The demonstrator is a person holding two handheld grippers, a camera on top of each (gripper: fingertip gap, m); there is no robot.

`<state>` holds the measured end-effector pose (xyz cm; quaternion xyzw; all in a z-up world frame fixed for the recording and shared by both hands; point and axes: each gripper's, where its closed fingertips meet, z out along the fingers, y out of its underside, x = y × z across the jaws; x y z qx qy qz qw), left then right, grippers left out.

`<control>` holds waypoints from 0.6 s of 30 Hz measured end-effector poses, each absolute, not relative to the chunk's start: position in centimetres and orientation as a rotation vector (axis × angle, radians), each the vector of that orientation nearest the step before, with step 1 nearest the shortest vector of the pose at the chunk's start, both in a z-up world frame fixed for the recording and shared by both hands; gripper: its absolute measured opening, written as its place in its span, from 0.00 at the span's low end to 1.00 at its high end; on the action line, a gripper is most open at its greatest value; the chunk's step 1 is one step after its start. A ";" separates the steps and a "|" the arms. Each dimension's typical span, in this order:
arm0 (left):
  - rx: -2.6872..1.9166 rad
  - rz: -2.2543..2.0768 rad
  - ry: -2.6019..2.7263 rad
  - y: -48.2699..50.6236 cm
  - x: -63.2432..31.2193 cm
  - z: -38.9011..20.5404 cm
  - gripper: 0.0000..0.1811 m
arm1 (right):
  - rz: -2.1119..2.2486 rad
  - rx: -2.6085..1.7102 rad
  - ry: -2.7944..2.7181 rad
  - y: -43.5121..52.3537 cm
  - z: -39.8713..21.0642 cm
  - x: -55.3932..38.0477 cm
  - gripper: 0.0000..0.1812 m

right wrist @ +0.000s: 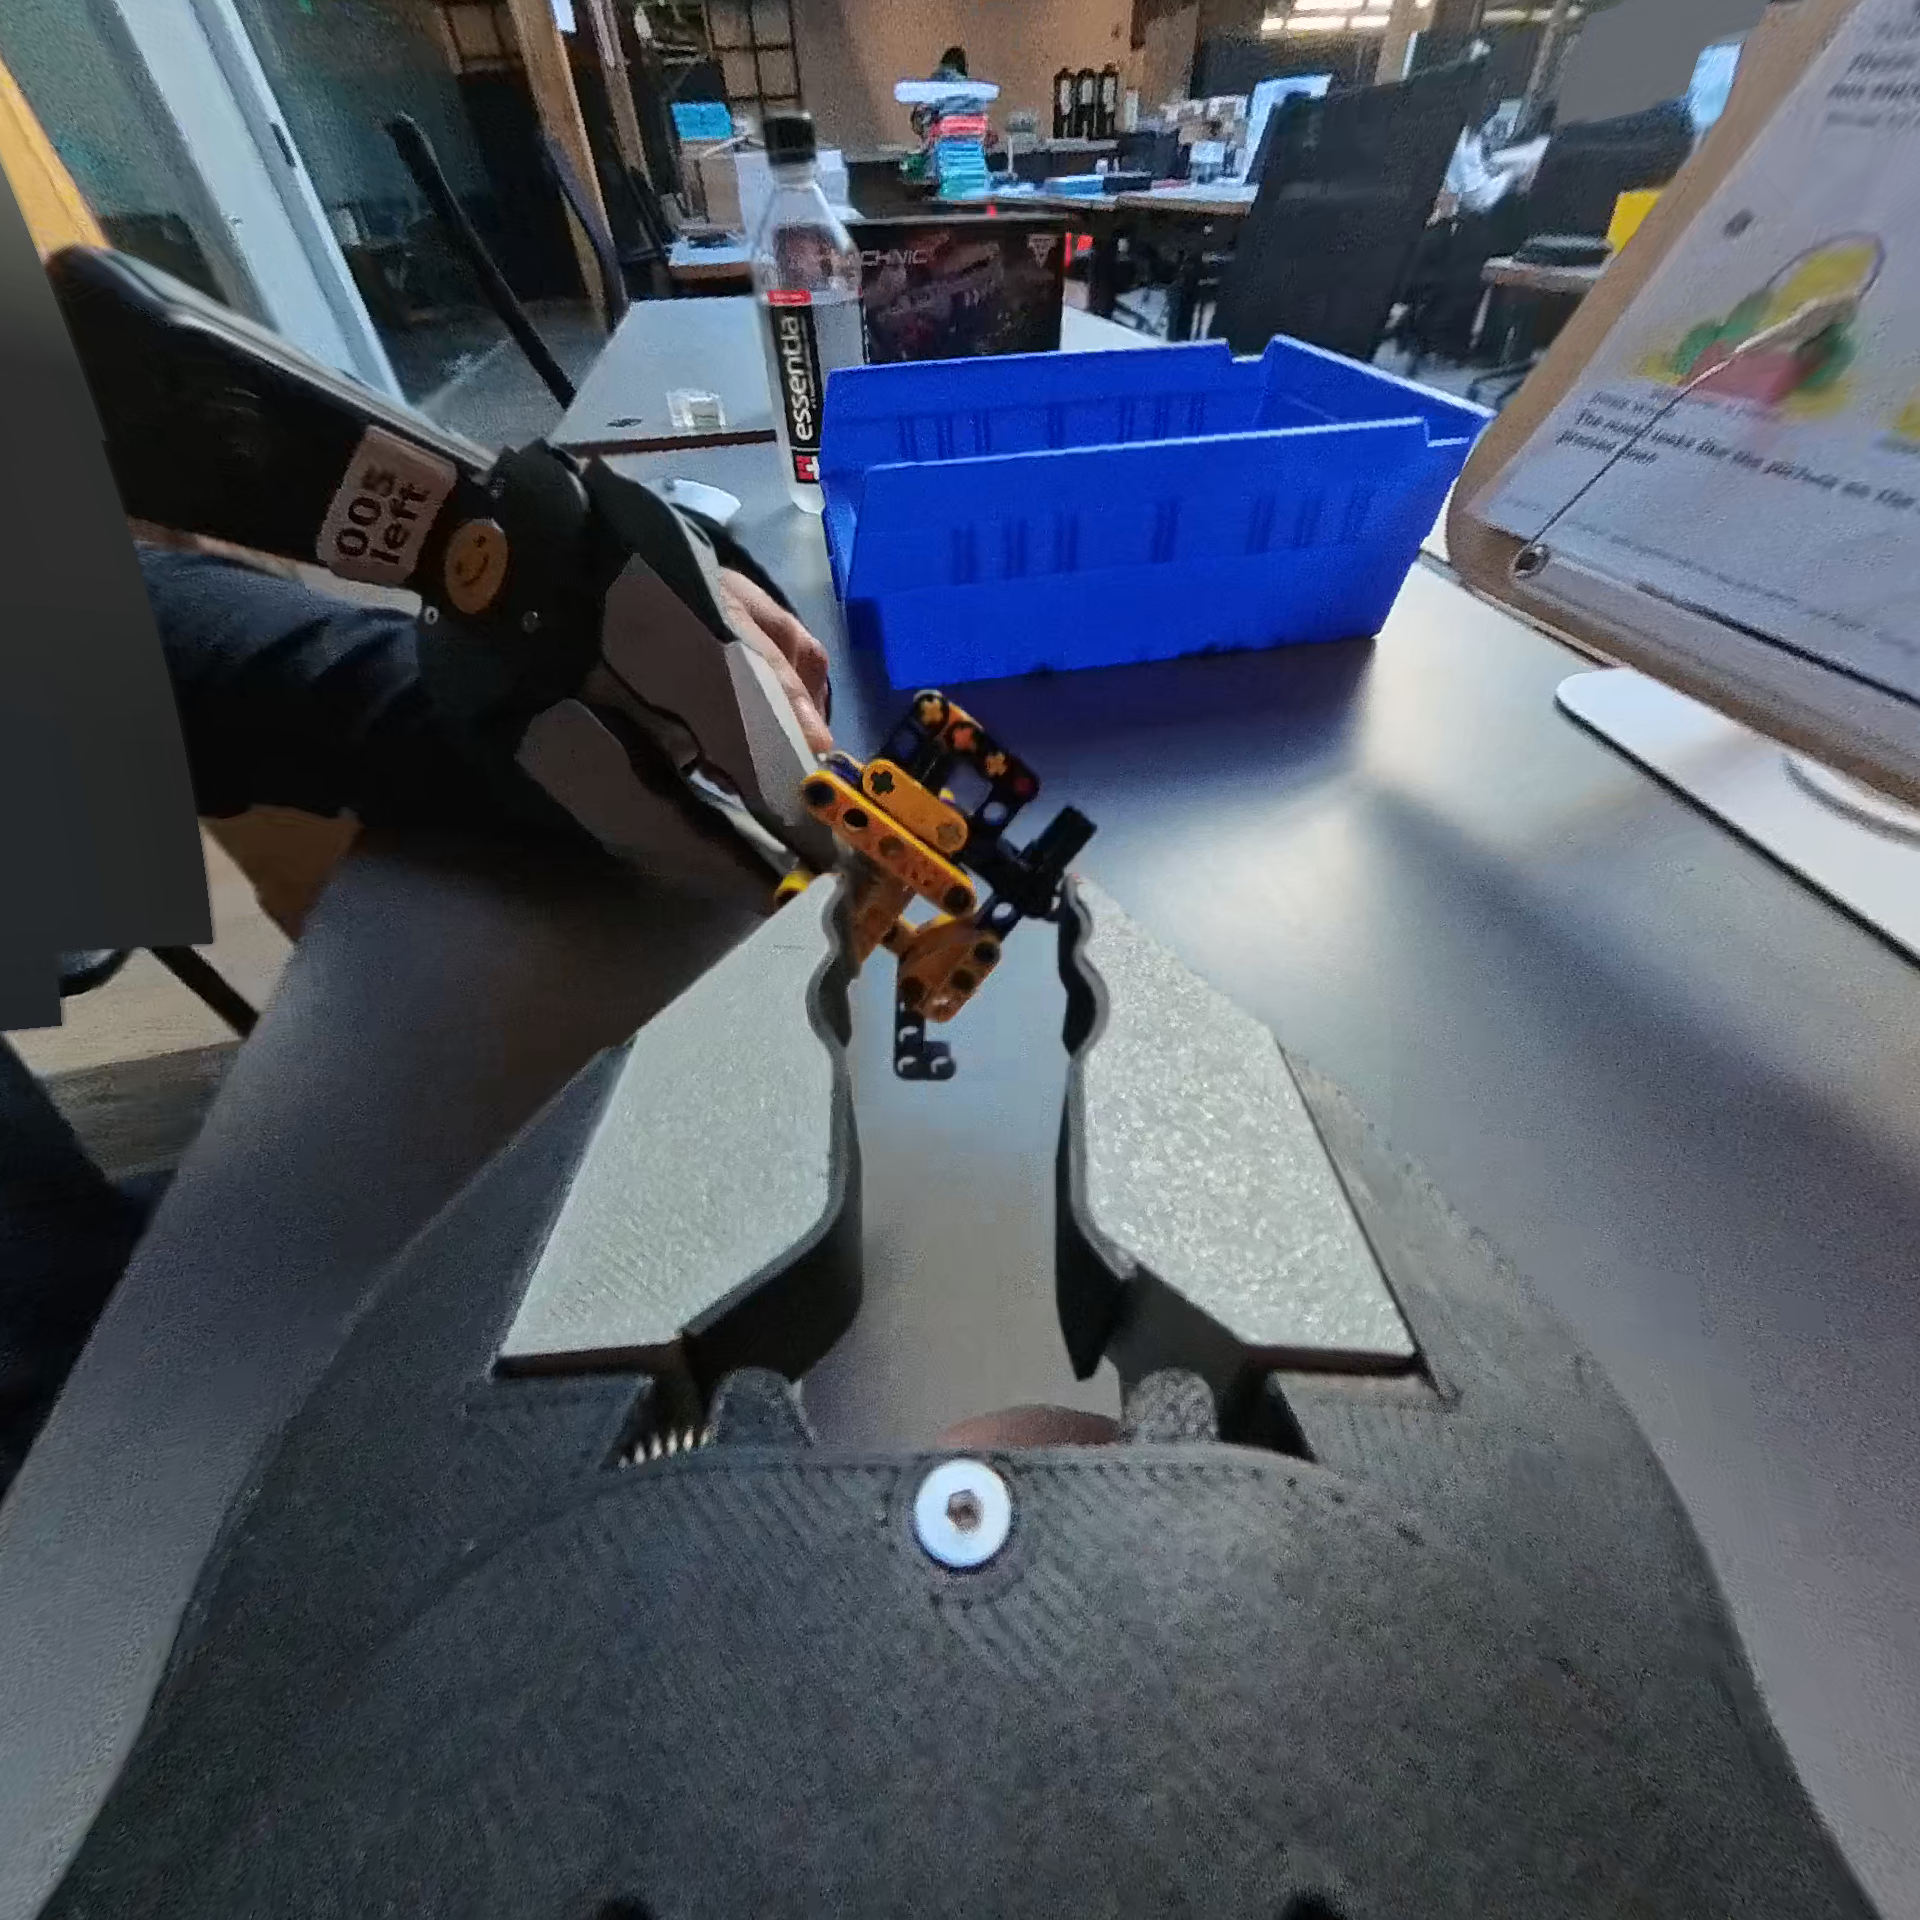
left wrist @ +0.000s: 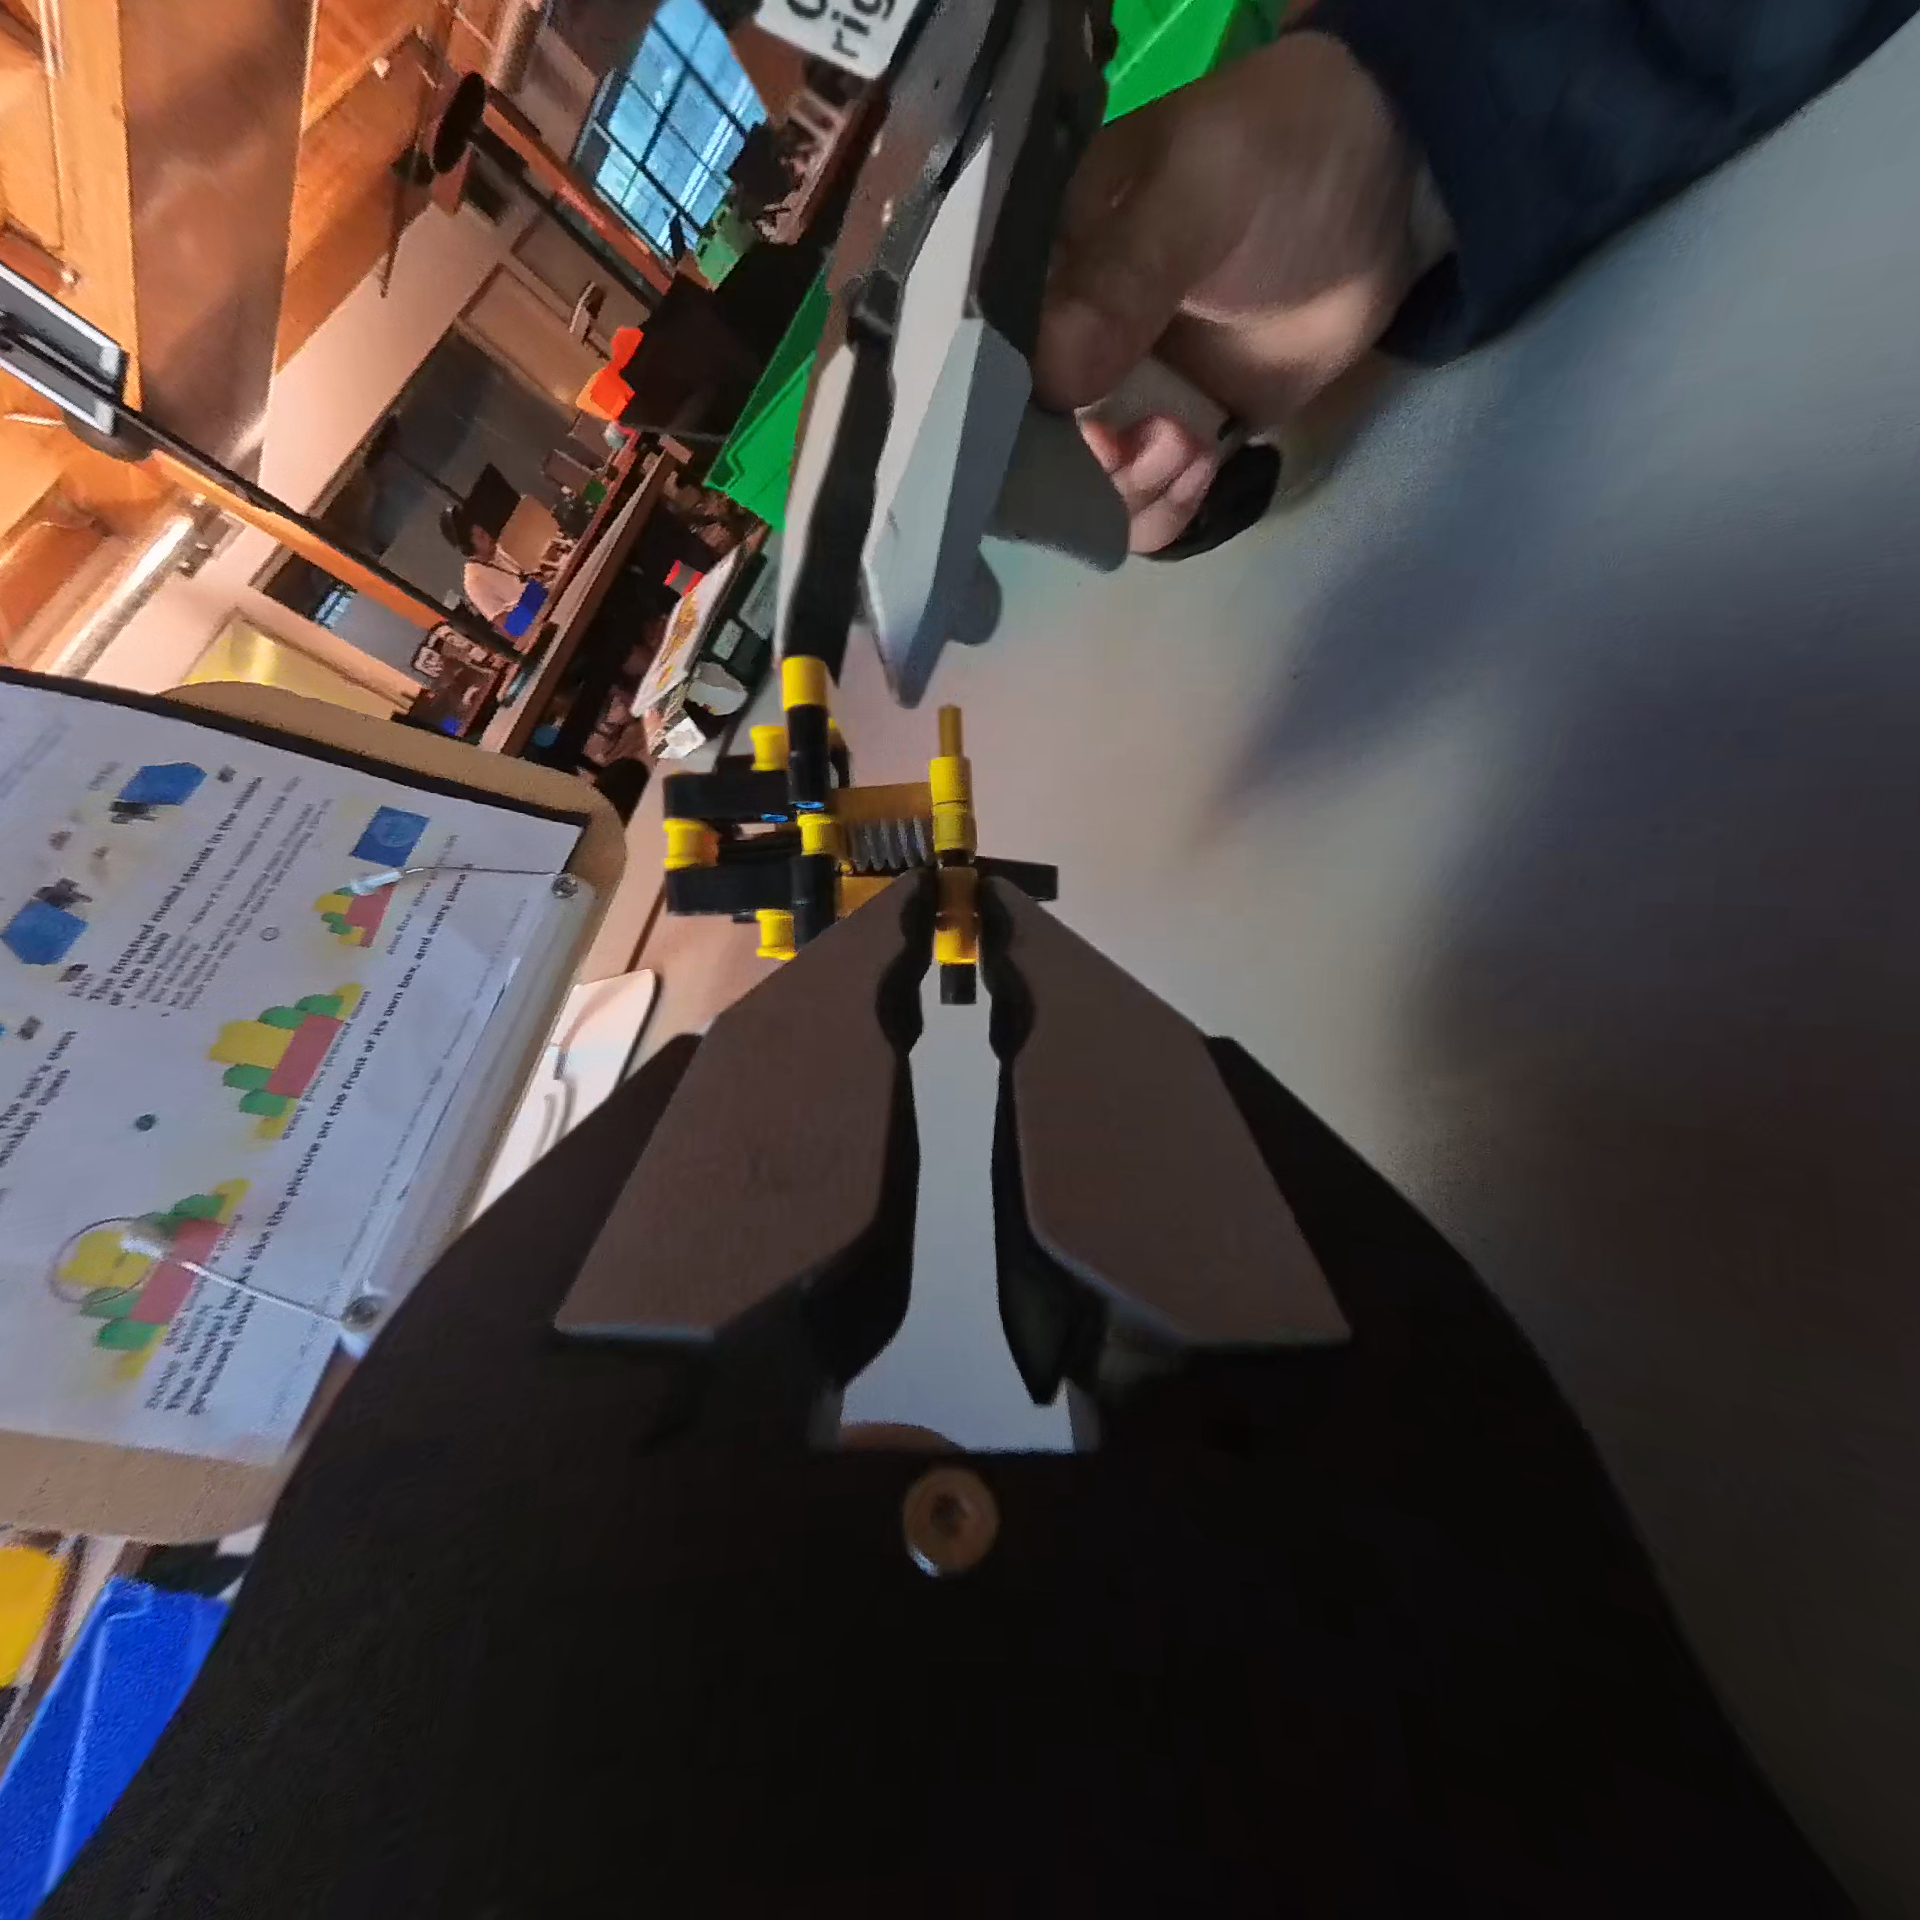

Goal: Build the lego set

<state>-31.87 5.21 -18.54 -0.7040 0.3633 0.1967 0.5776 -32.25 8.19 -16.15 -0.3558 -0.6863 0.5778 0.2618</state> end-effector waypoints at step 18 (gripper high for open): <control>-1.716 0.307 0.775 3.9 -31.3 -18.9 0.08 | 0.990 -0.495 -1.952 6.0 -17.7 -31.1 0.02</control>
